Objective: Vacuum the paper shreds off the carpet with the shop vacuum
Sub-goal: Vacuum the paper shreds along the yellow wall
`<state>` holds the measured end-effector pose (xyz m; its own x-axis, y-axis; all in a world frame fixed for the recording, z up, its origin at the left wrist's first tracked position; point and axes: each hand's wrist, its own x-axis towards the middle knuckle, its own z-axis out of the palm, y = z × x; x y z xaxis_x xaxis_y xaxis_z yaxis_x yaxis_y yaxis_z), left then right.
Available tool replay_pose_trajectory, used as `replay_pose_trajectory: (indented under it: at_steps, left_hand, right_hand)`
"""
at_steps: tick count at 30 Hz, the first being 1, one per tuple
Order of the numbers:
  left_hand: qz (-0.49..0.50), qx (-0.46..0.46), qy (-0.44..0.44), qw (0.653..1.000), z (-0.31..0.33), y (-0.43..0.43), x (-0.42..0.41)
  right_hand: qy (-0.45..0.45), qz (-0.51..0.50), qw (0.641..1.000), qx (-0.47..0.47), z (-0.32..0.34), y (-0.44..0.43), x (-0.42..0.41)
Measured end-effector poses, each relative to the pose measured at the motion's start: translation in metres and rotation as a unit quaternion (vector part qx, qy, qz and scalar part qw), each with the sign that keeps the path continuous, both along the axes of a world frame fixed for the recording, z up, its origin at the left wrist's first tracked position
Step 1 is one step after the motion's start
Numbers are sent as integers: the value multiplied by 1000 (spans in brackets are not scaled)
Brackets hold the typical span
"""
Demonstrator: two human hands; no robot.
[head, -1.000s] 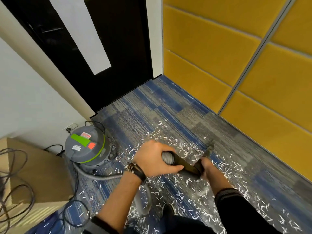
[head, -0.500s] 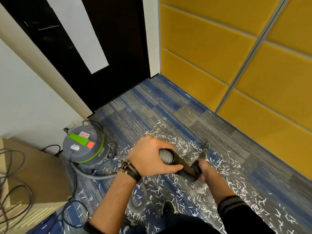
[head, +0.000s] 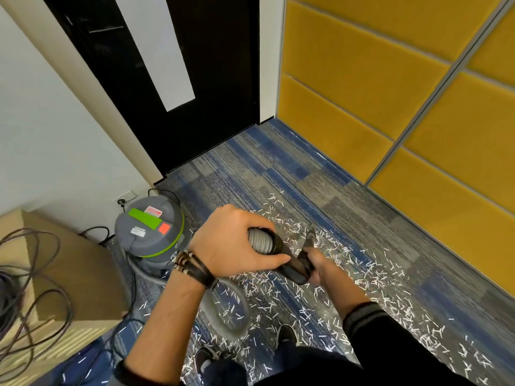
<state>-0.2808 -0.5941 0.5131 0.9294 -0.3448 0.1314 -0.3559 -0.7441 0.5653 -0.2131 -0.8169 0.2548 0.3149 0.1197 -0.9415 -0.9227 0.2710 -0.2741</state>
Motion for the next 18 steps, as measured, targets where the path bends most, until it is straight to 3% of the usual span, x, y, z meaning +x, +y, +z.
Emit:
replay_pose_trajectory:
  at_steps: [12,18]
  left_hand:
    - [45,-20,29,998,-16,161,-33]
    - [21,-34,39,998,-39,185,-43]
  right_hand:
    - [-27,56,997,-51,5,163,-18]
    - [-15,69,989,-131,-15,169,-31]
